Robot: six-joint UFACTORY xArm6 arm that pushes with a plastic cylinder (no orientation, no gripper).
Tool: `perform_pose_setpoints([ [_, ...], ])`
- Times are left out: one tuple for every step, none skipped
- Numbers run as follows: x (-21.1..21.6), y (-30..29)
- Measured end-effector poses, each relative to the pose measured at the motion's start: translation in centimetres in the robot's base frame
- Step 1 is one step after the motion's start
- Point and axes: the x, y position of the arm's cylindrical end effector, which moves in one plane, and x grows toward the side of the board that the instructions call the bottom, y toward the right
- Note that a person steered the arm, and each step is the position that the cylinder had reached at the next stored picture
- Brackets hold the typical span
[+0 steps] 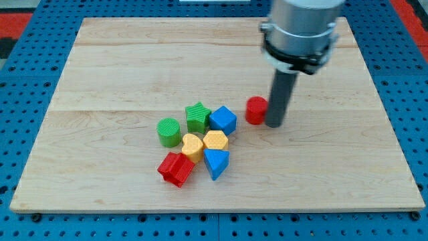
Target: Move the red circle into the red star
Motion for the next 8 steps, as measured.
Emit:
perform_pose_setpoints([
  [-3.7, -0.9],
  [-4.2, -0.3],
  [-4.3, -3.6],
  [-4.5, -4.3],
  [-4.0, -4.4],
  [-4.1, -4.4],
  [-4.2, -4.4],
  [-4.1, -8.2],
])
